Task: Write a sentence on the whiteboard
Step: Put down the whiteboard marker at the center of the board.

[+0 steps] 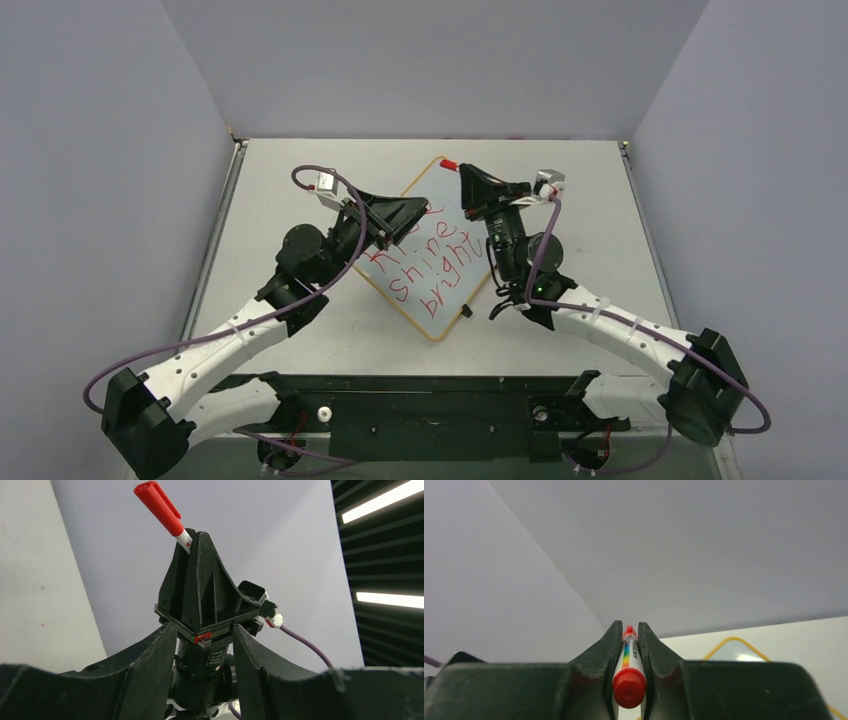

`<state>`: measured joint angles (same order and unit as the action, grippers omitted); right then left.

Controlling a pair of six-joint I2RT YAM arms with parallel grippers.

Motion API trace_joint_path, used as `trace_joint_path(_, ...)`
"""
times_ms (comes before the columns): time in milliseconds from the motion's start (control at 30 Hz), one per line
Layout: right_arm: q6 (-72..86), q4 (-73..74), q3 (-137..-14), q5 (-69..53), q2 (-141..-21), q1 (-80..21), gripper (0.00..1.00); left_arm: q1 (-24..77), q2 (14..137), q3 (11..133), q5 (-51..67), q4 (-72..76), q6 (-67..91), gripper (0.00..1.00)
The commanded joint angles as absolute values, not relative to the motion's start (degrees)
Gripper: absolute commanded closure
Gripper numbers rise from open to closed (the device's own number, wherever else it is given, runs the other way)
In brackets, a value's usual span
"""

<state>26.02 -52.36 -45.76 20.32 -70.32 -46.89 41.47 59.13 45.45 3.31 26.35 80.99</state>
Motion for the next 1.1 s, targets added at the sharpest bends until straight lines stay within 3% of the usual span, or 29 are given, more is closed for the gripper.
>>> trace_joint_path(0, 17.5, -40.5, -44.7, 28.5, -63.0, -45.7, 1.00, 41.6, 57.3, 48.7, 1.4, 23.7, 76.2, 0.58)
trace_joint_path(233, 21.2, -1.4, -51.1, 38.7, -56.3, -42.8, 1.00, 41.3, 55.1, 51.0, -6.7, 14.5, 66.7, 0.58)
trace_joint_path(433, 26.3, 21.8, -53.7, 35.5, -55.0, -36.8, 1.00, 39.5, 52.6, 54.3, -14.7, 4.4, 55.5, 0.57)
trace_joint_path(733, 27.2, 35.6, -54.5, 20.7, -61.5, -30.0, 1.00, 31.7, 53.9, 57.7, -18.1, -7.5, 44.7, 0.58)
trace_joint_path(1067, 28.2, 35.6, -50.4, 11.1, -71.5, -26.8, 1.00, 14.5, 59.2, 57.3, -4.1, -11.4, 40.4, 0.58)
